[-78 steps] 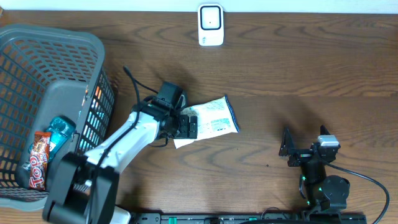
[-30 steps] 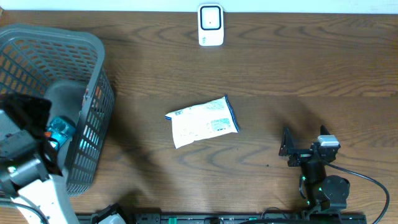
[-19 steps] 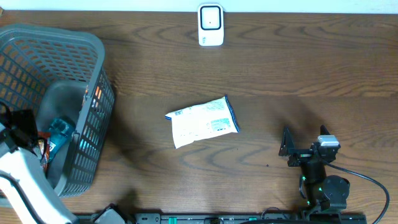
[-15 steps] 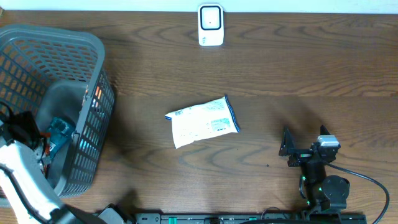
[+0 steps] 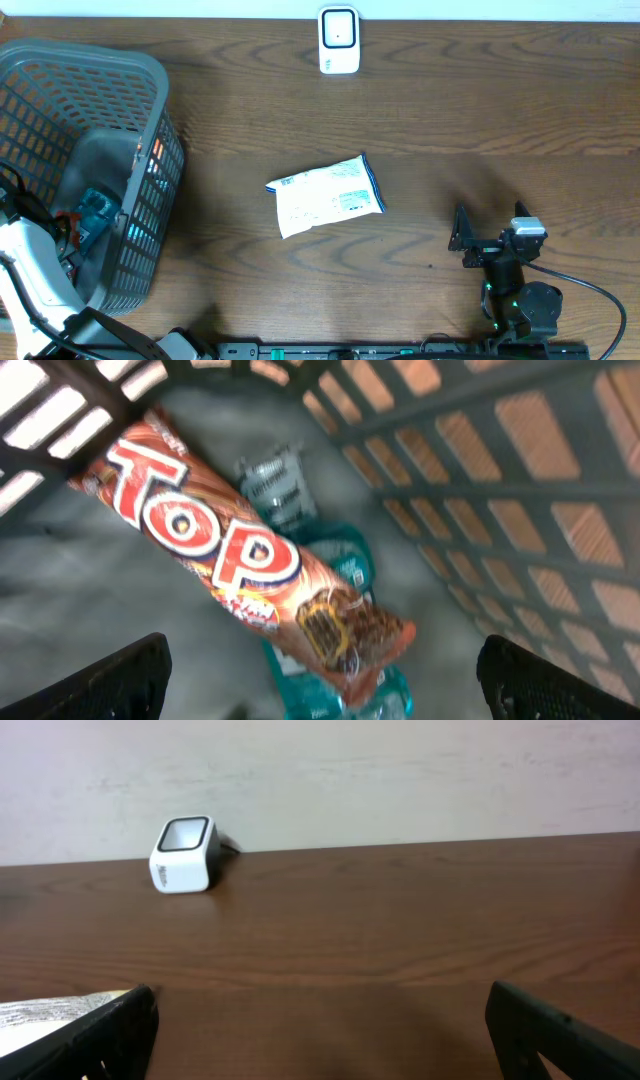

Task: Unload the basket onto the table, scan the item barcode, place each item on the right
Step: 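Release the bag and reach the left gripper back into the basket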

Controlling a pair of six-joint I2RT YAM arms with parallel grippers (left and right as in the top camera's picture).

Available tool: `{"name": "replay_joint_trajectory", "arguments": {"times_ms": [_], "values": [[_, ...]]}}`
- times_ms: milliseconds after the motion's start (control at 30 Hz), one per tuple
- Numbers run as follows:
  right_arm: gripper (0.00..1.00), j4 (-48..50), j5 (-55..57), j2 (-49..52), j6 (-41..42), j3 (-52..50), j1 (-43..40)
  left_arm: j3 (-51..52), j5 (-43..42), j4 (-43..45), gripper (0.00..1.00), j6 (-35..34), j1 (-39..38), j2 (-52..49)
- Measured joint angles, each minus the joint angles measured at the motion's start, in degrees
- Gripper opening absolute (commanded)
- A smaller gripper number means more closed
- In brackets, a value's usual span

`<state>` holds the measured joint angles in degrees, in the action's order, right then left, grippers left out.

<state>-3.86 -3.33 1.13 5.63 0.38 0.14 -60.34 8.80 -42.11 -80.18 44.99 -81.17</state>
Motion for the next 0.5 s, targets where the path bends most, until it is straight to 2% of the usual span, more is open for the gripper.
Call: {"name": "replay_joint_trajectory", "arguments": {"times_ms": [167, 500], "values": [[0.99, 0.0, 0.0, 0.0, 0.0, 0.0, 0.0, 0.0, 2.4, 1.4, 0.98, -0.9, 0.0, -1.2], [0.99, 0.0, 0.0, 0.0, 0.0, 0.0, 0.0, 0.0, 3.5, 2.5, 0.98, -3.2, 0.0, -10.3]]}}
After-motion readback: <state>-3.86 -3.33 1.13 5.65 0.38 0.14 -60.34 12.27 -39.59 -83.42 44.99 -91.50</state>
